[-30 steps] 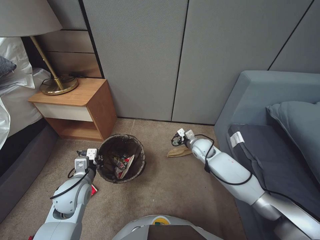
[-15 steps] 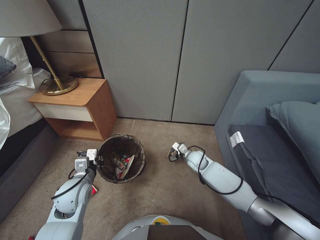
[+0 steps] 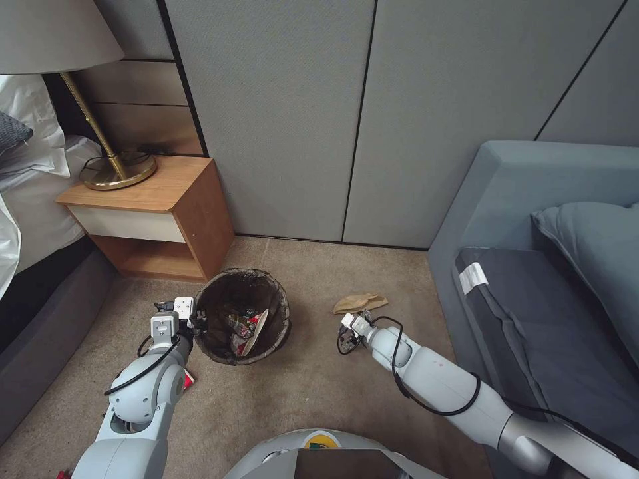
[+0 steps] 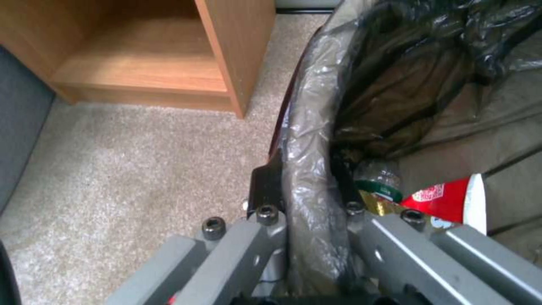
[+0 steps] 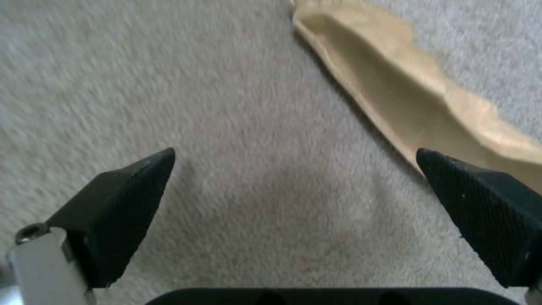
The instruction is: Pick up the trash bin, then pick up the garbage from the floor and place it into the trash bin.
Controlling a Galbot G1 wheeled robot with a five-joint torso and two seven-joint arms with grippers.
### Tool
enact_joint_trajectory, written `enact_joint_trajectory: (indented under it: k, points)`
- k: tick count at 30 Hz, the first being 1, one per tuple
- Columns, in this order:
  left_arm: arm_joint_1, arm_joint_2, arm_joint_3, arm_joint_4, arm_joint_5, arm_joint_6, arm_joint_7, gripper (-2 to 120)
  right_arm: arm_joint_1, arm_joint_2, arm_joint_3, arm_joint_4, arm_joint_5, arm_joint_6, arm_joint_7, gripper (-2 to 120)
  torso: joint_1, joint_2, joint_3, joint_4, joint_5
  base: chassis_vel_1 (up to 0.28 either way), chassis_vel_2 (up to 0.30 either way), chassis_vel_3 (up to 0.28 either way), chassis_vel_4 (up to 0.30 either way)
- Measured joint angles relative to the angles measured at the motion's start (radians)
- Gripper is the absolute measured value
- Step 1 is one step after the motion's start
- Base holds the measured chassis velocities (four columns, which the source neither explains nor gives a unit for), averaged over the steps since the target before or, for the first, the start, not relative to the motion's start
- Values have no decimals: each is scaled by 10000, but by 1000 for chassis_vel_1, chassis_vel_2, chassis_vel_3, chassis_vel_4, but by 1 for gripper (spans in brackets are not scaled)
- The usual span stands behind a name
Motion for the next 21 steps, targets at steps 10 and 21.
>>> enact_joint_trajectory:
  k: [10,21]
  points:
    - [7,24,55,0,3,0,13,3,27,-282,380,-378,-163,289,-212,100,0,0,0,0,1,0,0,0,0]
    - [1,50,134,53,58,0,39,3,277,-968,548,703,77,-139,128,100,0,0,0,0,2,0,0,0,0]
